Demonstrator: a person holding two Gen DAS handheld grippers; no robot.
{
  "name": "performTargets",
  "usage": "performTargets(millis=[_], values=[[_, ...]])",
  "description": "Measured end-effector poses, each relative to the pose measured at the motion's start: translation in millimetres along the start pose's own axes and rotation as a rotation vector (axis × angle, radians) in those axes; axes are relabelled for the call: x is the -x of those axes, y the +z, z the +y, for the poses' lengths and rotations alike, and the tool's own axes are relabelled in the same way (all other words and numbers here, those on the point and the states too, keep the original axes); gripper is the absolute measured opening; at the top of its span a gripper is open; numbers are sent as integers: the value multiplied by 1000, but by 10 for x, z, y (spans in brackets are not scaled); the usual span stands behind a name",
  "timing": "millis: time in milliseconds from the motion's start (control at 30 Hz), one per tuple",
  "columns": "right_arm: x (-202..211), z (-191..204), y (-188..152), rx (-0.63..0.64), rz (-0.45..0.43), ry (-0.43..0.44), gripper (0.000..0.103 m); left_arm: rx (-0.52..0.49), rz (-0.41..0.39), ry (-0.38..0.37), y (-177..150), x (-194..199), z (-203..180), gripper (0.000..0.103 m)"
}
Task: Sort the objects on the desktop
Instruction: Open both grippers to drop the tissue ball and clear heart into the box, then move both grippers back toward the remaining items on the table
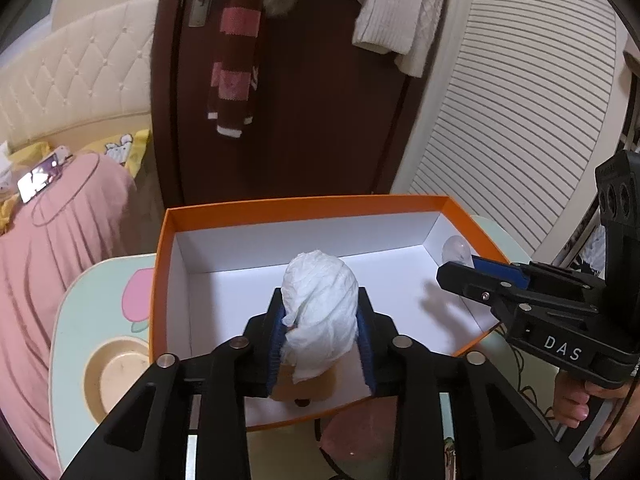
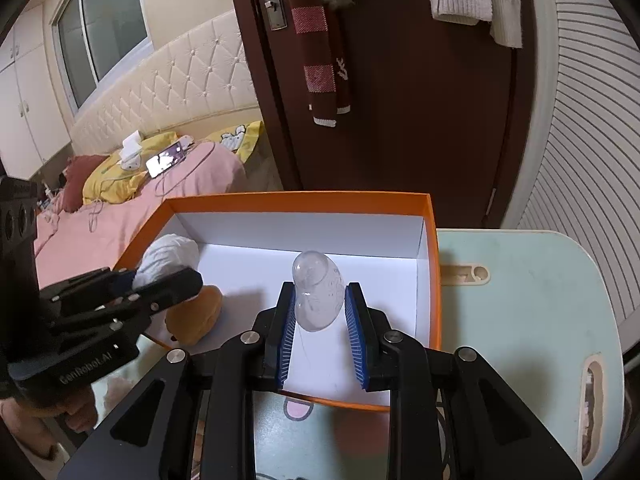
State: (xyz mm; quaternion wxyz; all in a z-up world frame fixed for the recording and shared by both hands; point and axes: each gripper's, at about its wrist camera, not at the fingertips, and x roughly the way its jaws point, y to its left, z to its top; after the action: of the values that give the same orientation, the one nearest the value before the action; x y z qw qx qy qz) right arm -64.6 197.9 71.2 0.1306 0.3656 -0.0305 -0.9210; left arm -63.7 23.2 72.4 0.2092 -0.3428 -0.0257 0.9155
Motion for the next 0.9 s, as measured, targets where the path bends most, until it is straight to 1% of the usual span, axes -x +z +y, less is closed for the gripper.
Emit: performTargets(millis=[33,67,100,133,167,200,233,300,333,433,533,667,767,833,900], values=[[3,-4,-4,0,-2,-2,27,3,0,-4,6,1,-5,44],[12,-5,-6,1,-2,-8,29,7,-4,-6,11,13,-13,47],[21,9,-2,7,-3,-15,33,10,-13,-7,17,41,-24,55],[29,22,2,12,-3,-21,35,13,-24,-1,23,72,-33,64],[44,36,6,18,-7,-28,38,14,-38,12,31,108,-37,71],[87,49,9,24,-20,-33,48,15,-54,20,38,159,-40,80],[139,54,12,26,-40,-37,62,16,-73,19,46,234,-39,82],[289,49,21,16,-97,-35,72,18,-106,16,60,381,-33,83],[368,44,26,8,-123,-31,72,22,-113,10,59,448,-20,84],[568,15,23,-11,-149,-11,72,31,-133,7,-1,680,47,85],[749,-23,-51,-27,-156,6,72,29,-132,29,-125,856,131,85],[936,-73,-242,-27,-146,0,72,11,-108,100,-415,1031,287,85],[1032,-104,-430,-32,-138,-22,72,53,-86,115,-637,1090,441,85],[1039,-121,-565,-44,-124,-22,72,93,-61,118,-794,1077,537,85],[1047,-139,-699,-55,-110,-22,72,112,-38,121,-910,1029,569,85]])
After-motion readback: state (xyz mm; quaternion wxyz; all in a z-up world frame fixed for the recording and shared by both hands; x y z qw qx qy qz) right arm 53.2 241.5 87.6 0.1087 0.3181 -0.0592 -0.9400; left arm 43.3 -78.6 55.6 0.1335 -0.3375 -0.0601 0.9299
